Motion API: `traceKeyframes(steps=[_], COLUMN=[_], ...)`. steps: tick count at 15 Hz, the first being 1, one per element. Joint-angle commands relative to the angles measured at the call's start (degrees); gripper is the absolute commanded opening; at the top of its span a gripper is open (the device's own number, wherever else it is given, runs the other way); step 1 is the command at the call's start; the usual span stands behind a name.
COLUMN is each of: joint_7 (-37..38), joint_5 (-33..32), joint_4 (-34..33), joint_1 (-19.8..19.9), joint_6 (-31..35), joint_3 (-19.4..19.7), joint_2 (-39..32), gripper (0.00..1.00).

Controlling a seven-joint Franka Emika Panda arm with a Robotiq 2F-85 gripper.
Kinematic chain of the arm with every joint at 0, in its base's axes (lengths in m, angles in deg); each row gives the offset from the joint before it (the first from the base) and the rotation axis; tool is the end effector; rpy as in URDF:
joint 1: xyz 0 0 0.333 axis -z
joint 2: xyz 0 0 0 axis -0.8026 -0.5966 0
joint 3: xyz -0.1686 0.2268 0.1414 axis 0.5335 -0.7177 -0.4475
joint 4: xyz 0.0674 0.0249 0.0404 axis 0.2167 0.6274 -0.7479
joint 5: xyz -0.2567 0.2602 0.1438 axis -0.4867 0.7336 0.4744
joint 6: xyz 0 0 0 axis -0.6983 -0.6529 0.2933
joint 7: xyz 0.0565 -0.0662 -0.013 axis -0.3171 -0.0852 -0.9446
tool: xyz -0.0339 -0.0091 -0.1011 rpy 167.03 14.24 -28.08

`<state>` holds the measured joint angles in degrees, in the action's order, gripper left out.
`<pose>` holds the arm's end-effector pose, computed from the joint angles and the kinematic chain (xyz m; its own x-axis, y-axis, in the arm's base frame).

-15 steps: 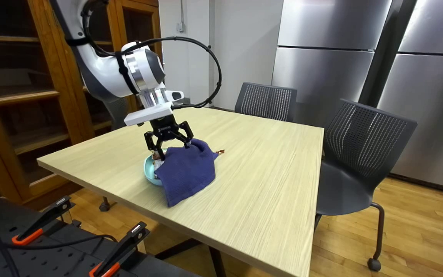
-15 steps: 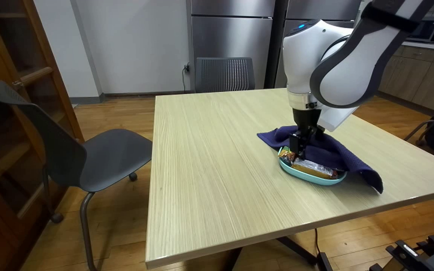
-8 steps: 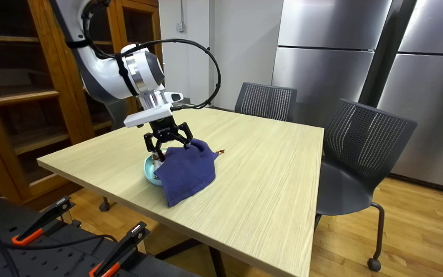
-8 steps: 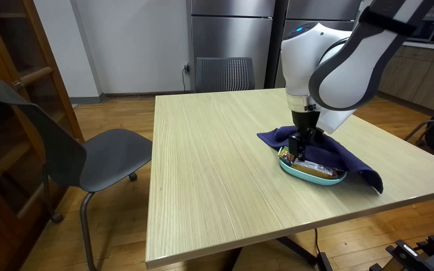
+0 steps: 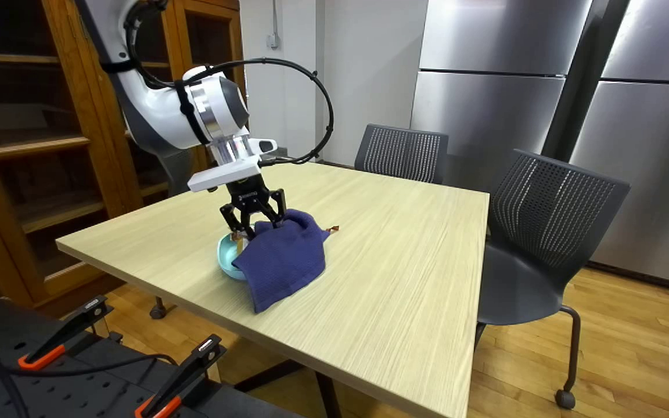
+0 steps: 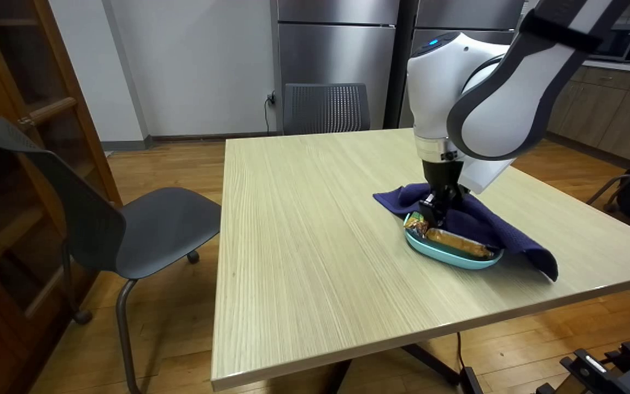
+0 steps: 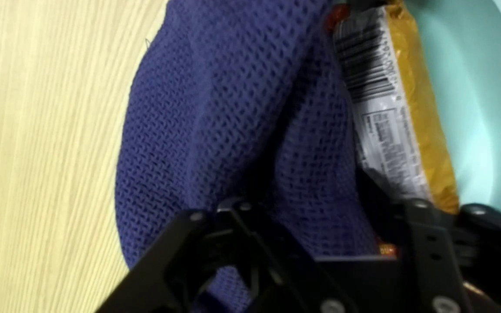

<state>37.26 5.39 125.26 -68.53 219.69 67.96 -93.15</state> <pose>0.5167 0.0421 0.1252 0.9385 0.3156 -0.1399 0.3448 -0.8761 0.3370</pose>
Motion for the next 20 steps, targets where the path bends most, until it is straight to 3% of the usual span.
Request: traceKeyframes(steps=[1, 7, 10, 20], joint_7=[1.8, 1.3, -0.7, -13.2], joint_5=[-1.5, -0.9, 0.6, 9.8], joint_4=[-1.1, -1.3, -0.7, 2.3], joint_1=[-0.6, -0.3, 0.7, 5.8], joint_6=[-0.8, -1.0, -1.1, -2.2], joint_3=[0.3, 0.0, -1.3, -7.4], joint_2=[-0.8, -1.1, 0.1, 6.1], gripper=[0.33, 0.19, 0.0, 0.01])
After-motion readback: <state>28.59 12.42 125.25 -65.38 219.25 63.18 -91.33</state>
